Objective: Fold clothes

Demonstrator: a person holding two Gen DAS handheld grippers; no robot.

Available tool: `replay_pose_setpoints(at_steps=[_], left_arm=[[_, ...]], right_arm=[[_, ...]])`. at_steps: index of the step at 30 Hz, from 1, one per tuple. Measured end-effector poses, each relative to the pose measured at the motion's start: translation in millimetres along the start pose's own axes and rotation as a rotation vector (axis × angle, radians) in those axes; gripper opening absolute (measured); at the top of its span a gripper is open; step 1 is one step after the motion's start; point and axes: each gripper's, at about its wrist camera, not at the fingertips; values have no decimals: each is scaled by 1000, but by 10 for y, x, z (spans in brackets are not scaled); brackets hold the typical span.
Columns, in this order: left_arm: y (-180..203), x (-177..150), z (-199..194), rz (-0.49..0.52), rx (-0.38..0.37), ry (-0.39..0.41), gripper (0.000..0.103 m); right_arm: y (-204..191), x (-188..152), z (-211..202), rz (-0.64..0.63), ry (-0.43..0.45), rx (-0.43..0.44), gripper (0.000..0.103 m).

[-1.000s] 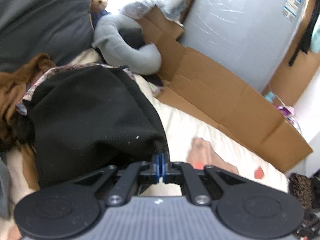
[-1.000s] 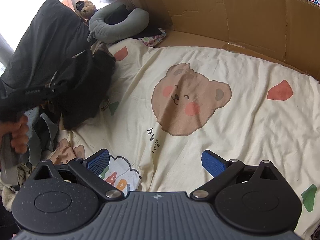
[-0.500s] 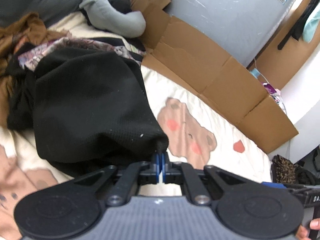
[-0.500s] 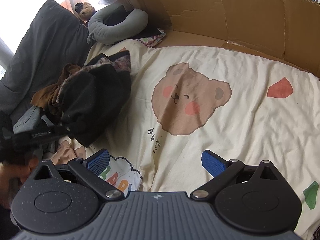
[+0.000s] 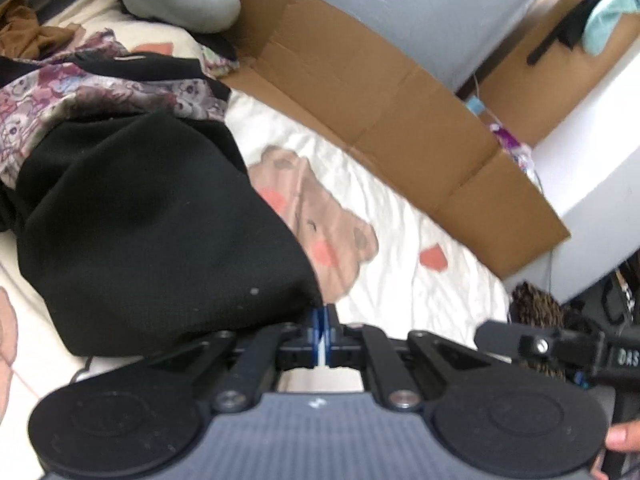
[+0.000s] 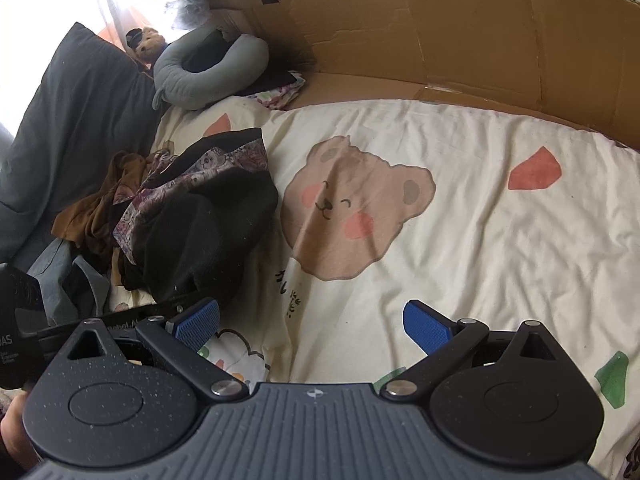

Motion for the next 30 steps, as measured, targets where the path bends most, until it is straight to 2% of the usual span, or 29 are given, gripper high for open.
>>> replay_pose_setpoints(at_steps=[2, 4, 6, 7, 9, 13, 16, 18, 19, 22, 24, 30], left_arm=[[111, -15, -146, 51, -13, 2, 7], [186, 6, -318, 122, 8, 30, 18], [128, 72, -462, 123, 41, 58, 31], [93, 109, -503, 114, 64, 72, 33], [13, 168, -538, 86, 120, 99, 40], [-264, 301, -633, 10, 225, 129, 44], [-446, 404, -755, -36, 266, 158, 48], [-529, 472, -770, -51, 292, 173, 57], [-562, 506, -764, -55, 306, 180, 58], [-688, 533, -759, -100, 330, 190, 62], [-800, 518, -742, -150, 344, 197, 70], [-1095, 412, -568, -274, 339, 214, 70]], right_arm=[[7, -12, 3, 2, -1, 3, 100], [13, -24, 6, 4, -2, 7, 101], [14, -25, 4, 8, -3, 11, 100], [15, -25, 4, 9, -3, 12, 101], [15, -28, -6, 7, -1, 13, 101], [25, -42, -14, 7, 1, 9, 101], [47, -55, -10, 7, -1, -3, 101], [75, -65, 7, 17, -7, -11, 101], [86, -69, 15, 23, -10, -15, 101], [86, -75, 23, 26, -14, -20, 101], [76, -77, 22, 25, -12, -21, 101], [47, -87, 44, 19, -19, -21, 101]])
Point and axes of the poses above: each gripper's, at about its wrist camera, not at the fingertips, and z roughly the way its jaws point, y to its right, x to its top, and after that the axes turned 3 degrees about -x, right-handed
